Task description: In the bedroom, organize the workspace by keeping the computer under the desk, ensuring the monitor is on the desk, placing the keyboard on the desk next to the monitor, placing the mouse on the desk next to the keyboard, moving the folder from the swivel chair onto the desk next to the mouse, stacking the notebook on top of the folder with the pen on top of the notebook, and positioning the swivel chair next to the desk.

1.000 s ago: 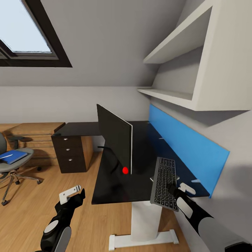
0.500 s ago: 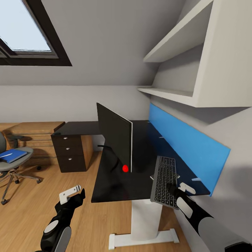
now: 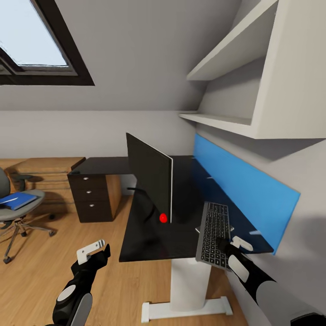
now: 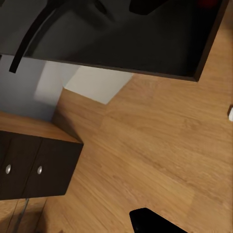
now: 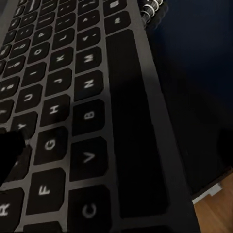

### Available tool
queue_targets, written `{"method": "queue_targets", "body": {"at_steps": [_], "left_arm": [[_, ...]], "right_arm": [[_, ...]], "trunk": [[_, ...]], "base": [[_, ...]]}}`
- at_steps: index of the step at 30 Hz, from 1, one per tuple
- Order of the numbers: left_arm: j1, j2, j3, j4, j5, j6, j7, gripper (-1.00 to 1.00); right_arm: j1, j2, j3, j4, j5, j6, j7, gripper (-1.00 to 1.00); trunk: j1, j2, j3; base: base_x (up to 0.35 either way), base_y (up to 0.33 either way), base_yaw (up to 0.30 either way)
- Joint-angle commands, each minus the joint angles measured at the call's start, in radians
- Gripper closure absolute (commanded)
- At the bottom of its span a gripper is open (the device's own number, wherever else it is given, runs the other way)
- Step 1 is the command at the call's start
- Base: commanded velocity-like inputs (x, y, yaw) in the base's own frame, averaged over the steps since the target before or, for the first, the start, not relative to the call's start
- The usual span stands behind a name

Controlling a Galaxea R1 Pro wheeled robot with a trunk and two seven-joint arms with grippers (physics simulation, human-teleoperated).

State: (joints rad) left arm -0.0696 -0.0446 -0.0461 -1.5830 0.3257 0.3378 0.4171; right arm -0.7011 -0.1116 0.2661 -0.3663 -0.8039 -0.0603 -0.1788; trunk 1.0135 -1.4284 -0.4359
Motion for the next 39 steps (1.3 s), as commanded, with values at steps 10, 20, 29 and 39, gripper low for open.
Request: {"method": "queue_targets", "body": {"at_steps": [10,20,29,39], "left_arm": [[-0.001,0.000,-0.001,0.000,0.009,0.003,0.008,-1.00],[-0.001,0.000,-0.001,0.000,0.009,0.003,0.008,-1.00],[-0.001,0.000,-0.001,0.001,0.009,0.003,0.008,-1.00],[-0.001,0.000,-0.001,0.005,0.007,0.003,0.008,-1.00]], "right_arm": [[0.000,0.000,0.009,-0.001,-0.021,-0.004,-0.005,-1.00],[0.000,0.001,0.010,-0.003,-0.021,-0.004,-0.007,-1.00],[0.000,0.010,0.010,-0.005,-0.021,-0.003,-0.005,-1.00],[0.000,0.015,0.010,-0.005,-0.021,-0.004,-0.004,-1.00]], "trunk": [[0.000,-0.001,-0.001],[0.000,-0.001,-0.001],[0.000,-0.001,-0.001],[0.000,-0.001,-0.001]], "base": [[0.000,0.000,0.178],[0.000,0.000,0.127],[0.000,0.000,0.025],[0.000,0.000,0.085]]}}
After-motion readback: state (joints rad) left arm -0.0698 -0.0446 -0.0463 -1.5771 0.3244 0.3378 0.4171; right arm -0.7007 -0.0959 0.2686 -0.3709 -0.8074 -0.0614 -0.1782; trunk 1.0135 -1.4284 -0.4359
